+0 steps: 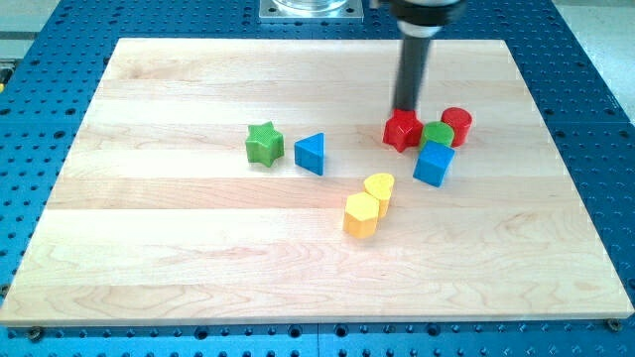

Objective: Push the green circle to the left of the red circle

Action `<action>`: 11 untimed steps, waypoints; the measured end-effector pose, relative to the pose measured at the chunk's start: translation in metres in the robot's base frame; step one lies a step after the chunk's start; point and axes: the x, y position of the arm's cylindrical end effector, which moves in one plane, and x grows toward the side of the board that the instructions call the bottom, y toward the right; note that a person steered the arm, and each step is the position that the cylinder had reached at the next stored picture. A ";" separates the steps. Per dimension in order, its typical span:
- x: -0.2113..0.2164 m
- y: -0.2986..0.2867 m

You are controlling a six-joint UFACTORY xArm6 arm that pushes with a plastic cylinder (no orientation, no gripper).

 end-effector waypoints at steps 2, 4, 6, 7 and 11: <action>0.052 0.095; 0.055 0.042; 0.064 0.044; 0.092 0.007; 0.110 0.001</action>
